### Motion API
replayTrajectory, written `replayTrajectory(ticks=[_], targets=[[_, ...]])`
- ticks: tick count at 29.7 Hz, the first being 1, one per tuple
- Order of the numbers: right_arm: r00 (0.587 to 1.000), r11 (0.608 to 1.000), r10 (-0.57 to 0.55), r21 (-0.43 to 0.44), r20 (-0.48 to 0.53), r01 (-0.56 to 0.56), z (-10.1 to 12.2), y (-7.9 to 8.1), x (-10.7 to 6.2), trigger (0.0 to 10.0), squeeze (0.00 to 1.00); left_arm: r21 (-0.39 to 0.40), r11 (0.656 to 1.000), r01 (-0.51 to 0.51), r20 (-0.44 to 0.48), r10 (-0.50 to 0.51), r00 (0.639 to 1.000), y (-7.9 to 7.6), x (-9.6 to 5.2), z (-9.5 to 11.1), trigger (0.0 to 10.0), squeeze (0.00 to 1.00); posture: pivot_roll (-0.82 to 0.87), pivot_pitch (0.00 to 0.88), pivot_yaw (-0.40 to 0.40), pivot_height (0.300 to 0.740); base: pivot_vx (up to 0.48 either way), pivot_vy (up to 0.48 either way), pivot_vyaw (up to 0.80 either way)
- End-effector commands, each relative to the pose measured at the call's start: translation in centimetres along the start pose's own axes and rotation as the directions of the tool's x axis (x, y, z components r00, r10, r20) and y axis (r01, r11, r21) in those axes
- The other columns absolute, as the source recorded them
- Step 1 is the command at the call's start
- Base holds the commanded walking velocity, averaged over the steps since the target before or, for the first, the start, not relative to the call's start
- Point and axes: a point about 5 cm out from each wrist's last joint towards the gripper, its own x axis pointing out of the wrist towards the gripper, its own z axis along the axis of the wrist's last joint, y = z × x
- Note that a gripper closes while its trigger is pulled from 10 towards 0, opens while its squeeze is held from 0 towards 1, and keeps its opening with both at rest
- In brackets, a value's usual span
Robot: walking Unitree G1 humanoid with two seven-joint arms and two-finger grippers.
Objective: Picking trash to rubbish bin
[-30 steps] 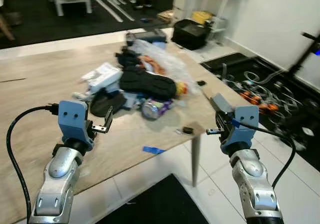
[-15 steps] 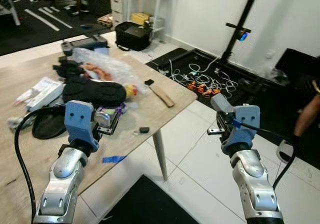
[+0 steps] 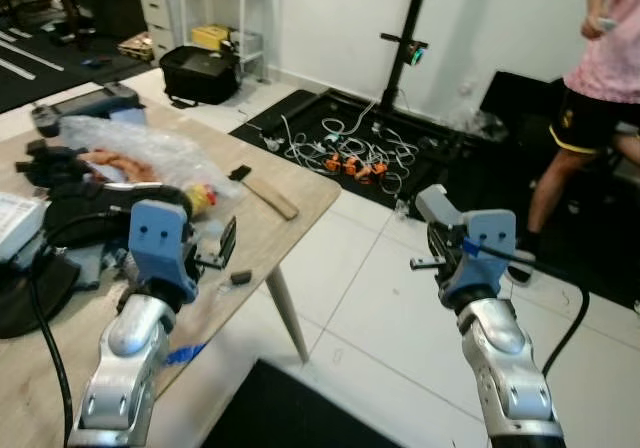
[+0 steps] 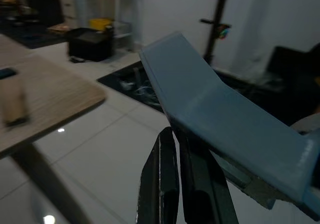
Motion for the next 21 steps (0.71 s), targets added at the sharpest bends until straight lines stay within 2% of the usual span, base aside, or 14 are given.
replayTrajectory(ticks=[1, 21], targets=[[1.000, 1.000, 0.007, 0.011, -0.003, -0.007, -0.13, 0.24, -0.12, 10.0, 0.00, 0.001, 1.000, 0.002, -0.005, -0.002, 1.000, -0.11, -0.09, -0.18, 10.0, 0.00, -0.03, 0.043, -0.063, 0.740, 0.000, 0.000, -0.60], [1.000, 1.000, 0.013, 0.019, -0.004, -0.013, -0.08, 0.54, 0.11, 10.0, 0.00, 0.003, 1.000, 0.003, -0.011, -0.003, 1.000, -0.28, -0.09, -0.29, 10.0, 0.00, -0.03, 0.055, -0.069, 0.740, 0.000, 0.000, -0.60]])
